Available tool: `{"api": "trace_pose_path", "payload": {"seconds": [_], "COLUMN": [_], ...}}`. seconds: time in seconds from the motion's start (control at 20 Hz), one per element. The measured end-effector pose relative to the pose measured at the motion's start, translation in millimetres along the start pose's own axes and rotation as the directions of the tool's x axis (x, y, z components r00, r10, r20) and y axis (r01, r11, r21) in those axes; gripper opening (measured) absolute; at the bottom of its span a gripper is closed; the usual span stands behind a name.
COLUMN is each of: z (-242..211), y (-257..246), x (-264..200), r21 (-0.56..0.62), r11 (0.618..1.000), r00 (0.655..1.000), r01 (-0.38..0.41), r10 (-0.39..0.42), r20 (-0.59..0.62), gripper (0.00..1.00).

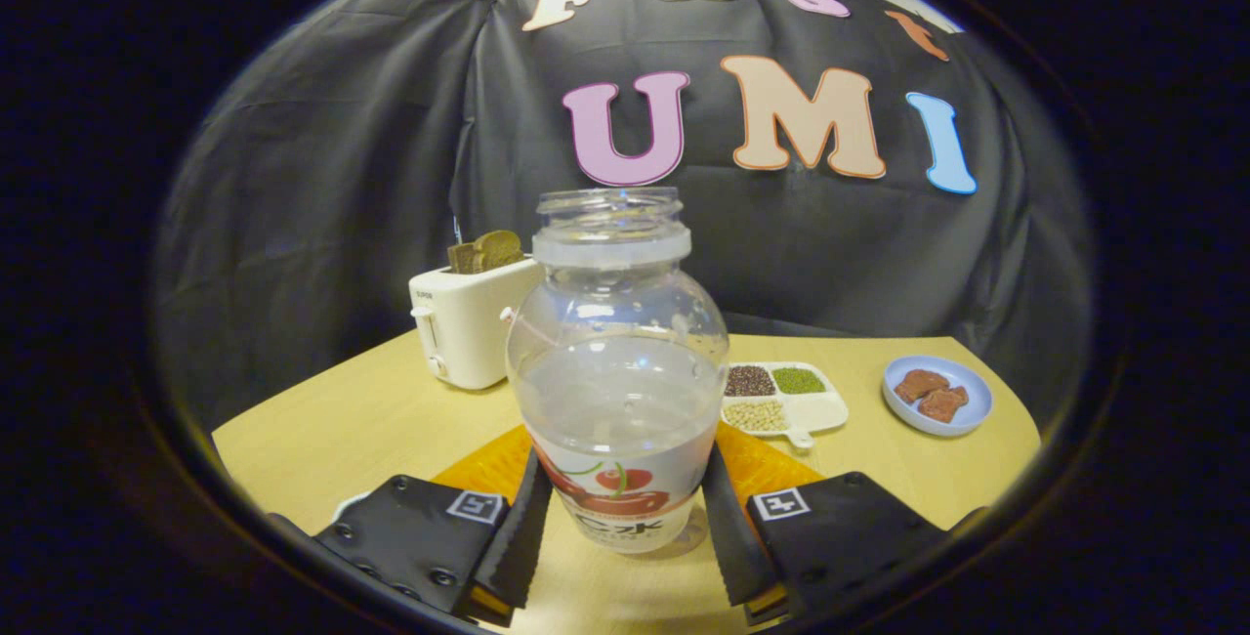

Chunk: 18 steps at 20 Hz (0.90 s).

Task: Take the bottle from table, then pour the juice into the cup, finally place the bottle on the coaster

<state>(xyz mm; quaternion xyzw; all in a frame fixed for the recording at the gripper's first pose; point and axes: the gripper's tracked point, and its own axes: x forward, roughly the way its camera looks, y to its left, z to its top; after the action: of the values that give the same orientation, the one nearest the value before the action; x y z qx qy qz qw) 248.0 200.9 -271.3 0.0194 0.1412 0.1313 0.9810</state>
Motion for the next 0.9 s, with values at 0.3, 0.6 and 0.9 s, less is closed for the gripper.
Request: {"api": "trace_pose_path", "payload": {"seconds": [0.3,0.6,0.9], "z": [-25.3,-38.9,-37.1], "y": [-12.9,-21.5,-18.2], "x": [12.5,22.6,23.0], "r21": [0.023,0.037,0.042], "r11": [1.0,0.999,0.999], "r00": [0.999,0.998,0.999], "r01": [0.007,0.025,0.006], "r10": [-0.006,-0.023,-0.004], "r20": [-0.04,-0.054,-0.036], "gripper": [0.78,0.78,0.89]}}
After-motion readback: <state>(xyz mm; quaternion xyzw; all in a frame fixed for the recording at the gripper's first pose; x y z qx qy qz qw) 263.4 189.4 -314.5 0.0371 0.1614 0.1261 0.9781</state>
